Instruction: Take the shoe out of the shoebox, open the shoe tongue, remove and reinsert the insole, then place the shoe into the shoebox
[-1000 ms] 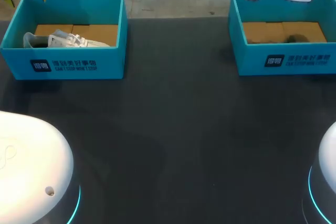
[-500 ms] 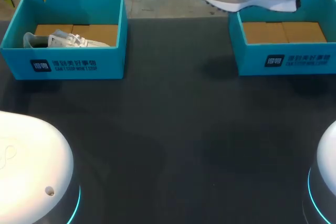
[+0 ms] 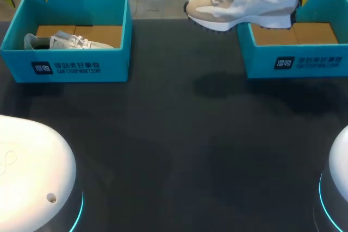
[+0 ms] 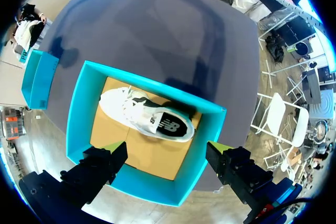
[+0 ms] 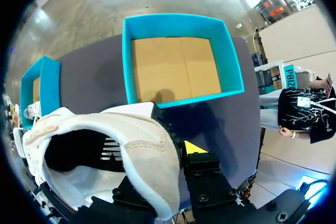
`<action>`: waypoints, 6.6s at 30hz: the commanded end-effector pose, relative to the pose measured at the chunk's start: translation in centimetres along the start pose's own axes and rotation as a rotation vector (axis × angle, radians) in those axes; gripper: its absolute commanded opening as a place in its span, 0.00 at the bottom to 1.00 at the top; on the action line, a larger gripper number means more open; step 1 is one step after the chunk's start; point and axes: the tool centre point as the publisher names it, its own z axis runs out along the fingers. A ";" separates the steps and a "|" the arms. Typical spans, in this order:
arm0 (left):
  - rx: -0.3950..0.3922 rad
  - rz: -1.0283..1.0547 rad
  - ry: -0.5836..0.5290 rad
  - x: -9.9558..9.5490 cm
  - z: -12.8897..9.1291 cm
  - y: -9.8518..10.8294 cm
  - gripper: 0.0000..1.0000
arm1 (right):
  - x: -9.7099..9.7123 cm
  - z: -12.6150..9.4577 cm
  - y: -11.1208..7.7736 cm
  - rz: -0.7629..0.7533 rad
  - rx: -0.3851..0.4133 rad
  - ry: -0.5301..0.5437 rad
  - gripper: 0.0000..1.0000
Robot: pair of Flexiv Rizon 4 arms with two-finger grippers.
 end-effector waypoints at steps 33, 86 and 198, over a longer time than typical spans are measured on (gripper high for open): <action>0.000 0.001 0.002 0.1 -0.1 0.0 1.00 | 10.0 0.5 -16.2 0.029 0.020 -0.065 0.00; 0.000 0.001 0.002 0.1 -0.1 0.0 1.00 | 11.5 2.7 -21.8 0.112 0.089 -0.133 0.00; 0.000 0.001 0.002 0.1 -0.1 0.0 1.00 | 16.4 10.6 -21.7 -0.415 -0.245 0.353 1.00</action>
